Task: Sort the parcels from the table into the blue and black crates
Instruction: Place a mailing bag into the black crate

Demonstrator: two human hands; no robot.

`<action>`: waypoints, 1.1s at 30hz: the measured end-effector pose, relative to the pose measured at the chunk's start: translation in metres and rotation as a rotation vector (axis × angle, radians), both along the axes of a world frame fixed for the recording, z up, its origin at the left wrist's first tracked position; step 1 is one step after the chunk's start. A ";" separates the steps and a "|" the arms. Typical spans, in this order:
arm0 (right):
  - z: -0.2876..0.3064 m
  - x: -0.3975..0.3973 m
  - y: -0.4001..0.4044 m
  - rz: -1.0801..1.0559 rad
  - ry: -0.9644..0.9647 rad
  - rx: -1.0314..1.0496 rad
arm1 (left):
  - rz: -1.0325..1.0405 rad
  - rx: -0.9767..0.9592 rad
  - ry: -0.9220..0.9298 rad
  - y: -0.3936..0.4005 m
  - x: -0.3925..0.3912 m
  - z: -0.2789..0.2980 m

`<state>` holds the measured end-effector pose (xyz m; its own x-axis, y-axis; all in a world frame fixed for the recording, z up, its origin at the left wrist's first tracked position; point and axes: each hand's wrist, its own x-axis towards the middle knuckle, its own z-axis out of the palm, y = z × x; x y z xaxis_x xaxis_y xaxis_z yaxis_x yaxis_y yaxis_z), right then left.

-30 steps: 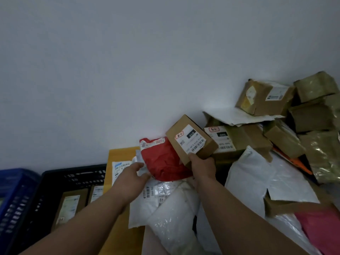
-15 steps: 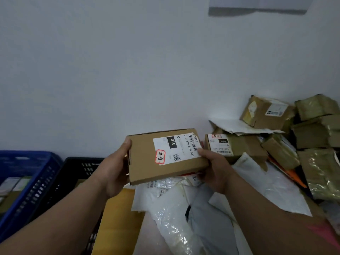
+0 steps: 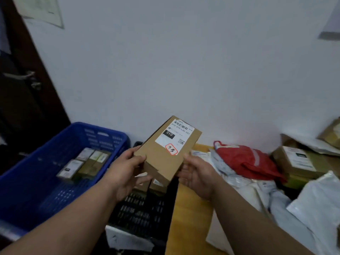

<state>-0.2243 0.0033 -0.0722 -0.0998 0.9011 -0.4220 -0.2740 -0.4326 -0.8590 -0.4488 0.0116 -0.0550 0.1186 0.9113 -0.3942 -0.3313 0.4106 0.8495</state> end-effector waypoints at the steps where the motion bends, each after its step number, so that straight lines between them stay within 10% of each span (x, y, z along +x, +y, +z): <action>1: -0.005 -0.034 0.002 0.064 -0.013 -0.020 | 0.035 -0.005 0.022 -0.005 -0.026 -0.003; 17: -0.066 -0.335 0.039 0.646 -0.175 -0.417 | 0.201 -0.375 0.469 -0.030 -0.299 -0.057; 33: -0.187 -0.457 0.214 0.635 -0.162 -0.621 | -0.009 -0.561 0.703 0.172 -0.426 -0.173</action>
